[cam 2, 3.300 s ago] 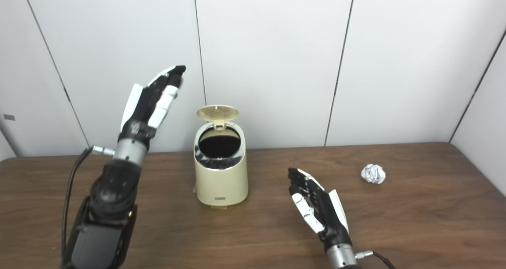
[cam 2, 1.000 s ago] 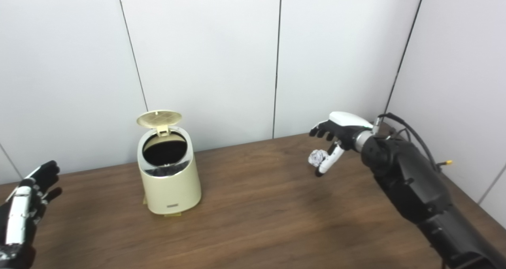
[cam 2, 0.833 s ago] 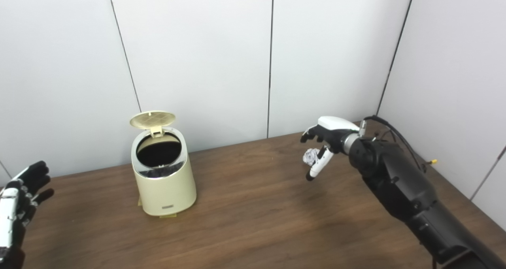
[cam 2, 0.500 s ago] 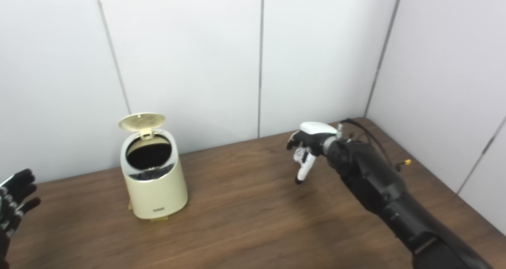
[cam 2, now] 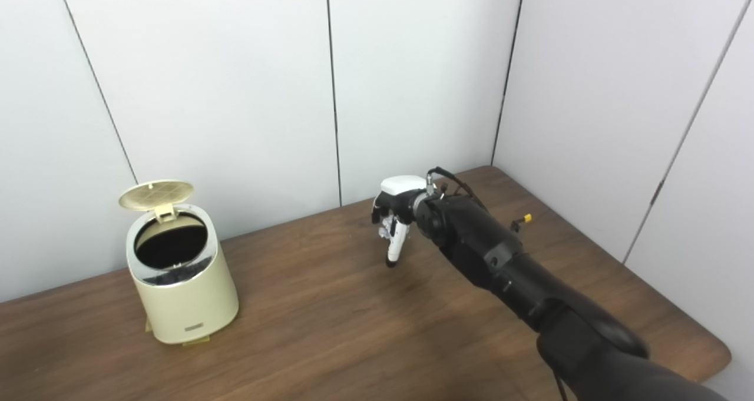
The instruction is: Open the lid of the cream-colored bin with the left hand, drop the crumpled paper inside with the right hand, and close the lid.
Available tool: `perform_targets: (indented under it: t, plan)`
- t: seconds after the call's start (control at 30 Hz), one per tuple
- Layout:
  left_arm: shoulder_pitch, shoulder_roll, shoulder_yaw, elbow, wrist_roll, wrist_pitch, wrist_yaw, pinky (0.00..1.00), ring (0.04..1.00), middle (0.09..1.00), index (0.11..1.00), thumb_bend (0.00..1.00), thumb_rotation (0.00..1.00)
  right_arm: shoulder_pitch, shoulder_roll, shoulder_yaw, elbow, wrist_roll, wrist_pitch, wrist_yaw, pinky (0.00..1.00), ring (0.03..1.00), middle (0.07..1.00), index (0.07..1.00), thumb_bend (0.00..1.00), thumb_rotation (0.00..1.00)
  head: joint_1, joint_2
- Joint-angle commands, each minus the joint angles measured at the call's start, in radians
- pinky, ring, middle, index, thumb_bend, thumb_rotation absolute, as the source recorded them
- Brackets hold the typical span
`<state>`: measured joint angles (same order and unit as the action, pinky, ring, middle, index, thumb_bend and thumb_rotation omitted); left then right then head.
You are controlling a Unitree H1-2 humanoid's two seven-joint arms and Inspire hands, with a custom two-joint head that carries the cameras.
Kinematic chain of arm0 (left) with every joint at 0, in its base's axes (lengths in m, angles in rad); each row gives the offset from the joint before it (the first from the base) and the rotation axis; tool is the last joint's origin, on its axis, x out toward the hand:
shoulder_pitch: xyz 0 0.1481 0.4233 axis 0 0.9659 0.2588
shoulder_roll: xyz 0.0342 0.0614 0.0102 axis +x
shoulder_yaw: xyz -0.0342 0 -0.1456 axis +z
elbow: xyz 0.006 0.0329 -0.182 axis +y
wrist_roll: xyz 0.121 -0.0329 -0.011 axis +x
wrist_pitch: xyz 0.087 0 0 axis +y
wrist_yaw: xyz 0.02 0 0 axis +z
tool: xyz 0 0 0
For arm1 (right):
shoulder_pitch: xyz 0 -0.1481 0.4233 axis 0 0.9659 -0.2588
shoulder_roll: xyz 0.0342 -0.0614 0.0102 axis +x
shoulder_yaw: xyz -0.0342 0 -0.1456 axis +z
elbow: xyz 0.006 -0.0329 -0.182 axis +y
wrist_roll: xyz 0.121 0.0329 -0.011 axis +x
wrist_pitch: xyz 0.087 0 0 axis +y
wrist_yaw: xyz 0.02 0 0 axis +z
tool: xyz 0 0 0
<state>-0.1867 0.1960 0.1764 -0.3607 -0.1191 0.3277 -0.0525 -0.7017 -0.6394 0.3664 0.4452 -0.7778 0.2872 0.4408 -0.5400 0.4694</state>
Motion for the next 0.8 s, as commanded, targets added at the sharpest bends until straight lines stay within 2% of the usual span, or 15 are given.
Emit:
perform_targets:
  t: [0.0,0.23,0.43,0.6,0.77]
  plan:
    - [-0.028,0.017,0.004,-0.033,-0.007,-0.017,-0.002,0.7,0.816,0.815,0.806,0.14,0.95,-0.068,-0.04,-0.002,-0.003,-0.026,-0.012,-0.024,0.68,0.794,0.811,0.719,1.0,0.19,0.0,0.001]
    - [-0.021,0.018,0.01,-0.059,-0.014,0.006,0.001,0.68,0.801,0.807,0.796,0.14,0.94,-0.092,-0.052,0.024,0.055,-0.036,-0.048,-0.016,0.69,0.807,0.832,0.721,1.0,0.19,0.007,0.002]
    - [-0.018,0.015,0.016,-0.079,-0.015,0.025,0.006,0.65,0.797,0.804,0.791,0.14,0.93,-0.095,-0.056,0.027,0.096,-0.036,-0.085,-0.036,0.69,0.782,0.794,0.706,0.98,0.15,0.01,0.002]
    - [-0.015,0.012,0.024,-0.084,-0.027,0.03,0.008,0.63,0.786,0.789,0.779,0.14,0.9,-0.093,-0.056,0.032,0.1,-0.039,-0.086,-0.013,0.7,0.837,0.9,0.722,1.0,0.17,0.019,0.003]
    - [-0.012,0.016,0.023,-0.093,-0.033,0.036,0.008,0.61,0.786,0.791,0.779,0.15,0.89,-0.097,-0.053,0.03,0.113,-0.031,-0.084,-0.005,0.72,0.85,0.907,0.728,0.99,0.15,0.024,0.004]
